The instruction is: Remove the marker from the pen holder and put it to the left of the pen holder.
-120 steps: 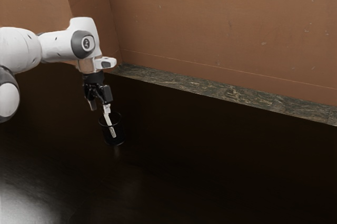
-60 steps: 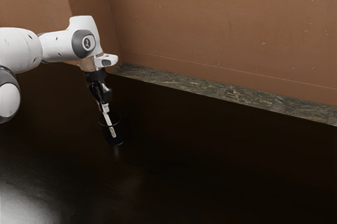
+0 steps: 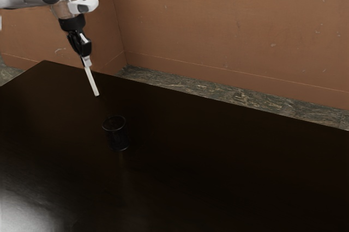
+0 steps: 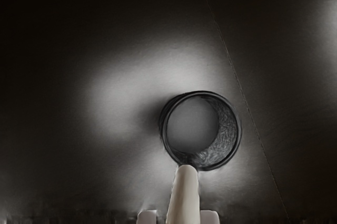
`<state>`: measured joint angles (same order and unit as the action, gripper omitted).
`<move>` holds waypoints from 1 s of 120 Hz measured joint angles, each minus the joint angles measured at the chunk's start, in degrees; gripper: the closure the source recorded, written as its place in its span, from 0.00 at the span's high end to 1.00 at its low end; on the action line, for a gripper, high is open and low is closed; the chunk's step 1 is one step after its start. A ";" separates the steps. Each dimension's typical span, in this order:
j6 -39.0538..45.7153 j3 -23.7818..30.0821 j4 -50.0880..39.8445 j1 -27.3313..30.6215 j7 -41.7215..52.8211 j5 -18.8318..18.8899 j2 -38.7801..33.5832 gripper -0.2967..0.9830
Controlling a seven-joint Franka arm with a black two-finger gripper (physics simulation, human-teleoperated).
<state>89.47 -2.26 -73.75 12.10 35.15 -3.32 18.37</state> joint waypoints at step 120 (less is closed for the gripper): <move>-19.27 3.18 6.25 -0.64 -18.70 18.41 26.27 0.44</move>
<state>70.20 0.93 -67.50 11.46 16.45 15.09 44.64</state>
